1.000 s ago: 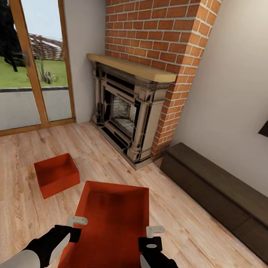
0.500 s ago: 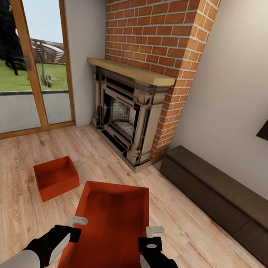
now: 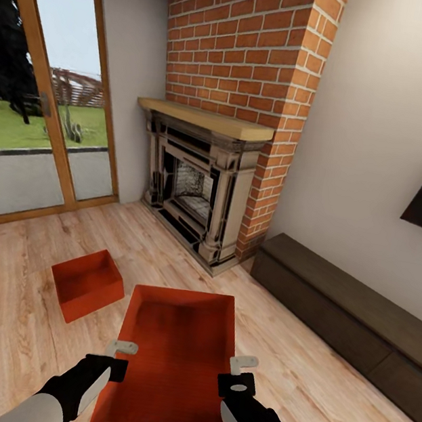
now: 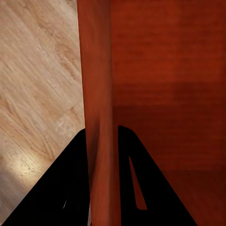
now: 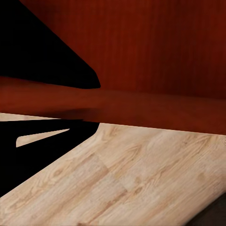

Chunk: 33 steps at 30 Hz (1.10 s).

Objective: Move the two storage containers from the living room to the garage. In the garage, place one container on the floor and stack the other container on top of it (either order is fine).

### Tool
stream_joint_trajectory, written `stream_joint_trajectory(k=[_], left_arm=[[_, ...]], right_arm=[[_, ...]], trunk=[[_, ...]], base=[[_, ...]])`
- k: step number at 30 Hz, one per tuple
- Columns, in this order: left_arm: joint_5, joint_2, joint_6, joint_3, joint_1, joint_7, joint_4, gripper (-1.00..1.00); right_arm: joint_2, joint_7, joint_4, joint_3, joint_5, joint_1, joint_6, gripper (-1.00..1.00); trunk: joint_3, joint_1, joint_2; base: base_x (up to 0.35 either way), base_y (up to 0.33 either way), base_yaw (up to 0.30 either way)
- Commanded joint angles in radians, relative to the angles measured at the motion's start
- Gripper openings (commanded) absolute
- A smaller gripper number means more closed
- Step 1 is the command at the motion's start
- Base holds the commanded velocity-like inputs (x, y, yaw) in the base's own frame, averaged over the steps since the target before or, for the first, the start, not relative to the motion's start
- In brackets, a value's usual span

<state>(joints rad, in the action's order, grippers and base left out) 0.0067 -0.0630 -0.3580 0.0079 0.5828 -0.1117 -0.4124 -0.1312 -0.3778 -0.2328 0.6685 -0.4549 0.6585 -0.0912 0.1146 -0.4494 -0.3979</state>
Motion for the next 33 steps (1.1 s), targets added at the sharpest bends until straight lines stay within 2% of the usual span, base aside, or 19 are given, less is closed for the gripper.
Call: stream_joint_trajectory(k=[1, 33], left_arm=[[0.013, -0.003, -0.005, -0.002, 0.0, -0.003, -0.001, -1.0], [0.013, -0.003, -0.004, -0.002, 0.0, -0.003, -0.002, -1.0]], right_arm=[[-0.004, -0.002, -0.028, 0.006, 0.001, 0.001, -0.007, -1.0], [-0.004, -0.002, -0.028, 0.006, 0.002, 0.001, -0.007, -1.0]], trunk=[[0.001, -0.001, -0.002], [-0.049, -0.001, -0.002]], base=[[0.0, 0.0, 0.0], [0.0, 0.0, 0.0]])
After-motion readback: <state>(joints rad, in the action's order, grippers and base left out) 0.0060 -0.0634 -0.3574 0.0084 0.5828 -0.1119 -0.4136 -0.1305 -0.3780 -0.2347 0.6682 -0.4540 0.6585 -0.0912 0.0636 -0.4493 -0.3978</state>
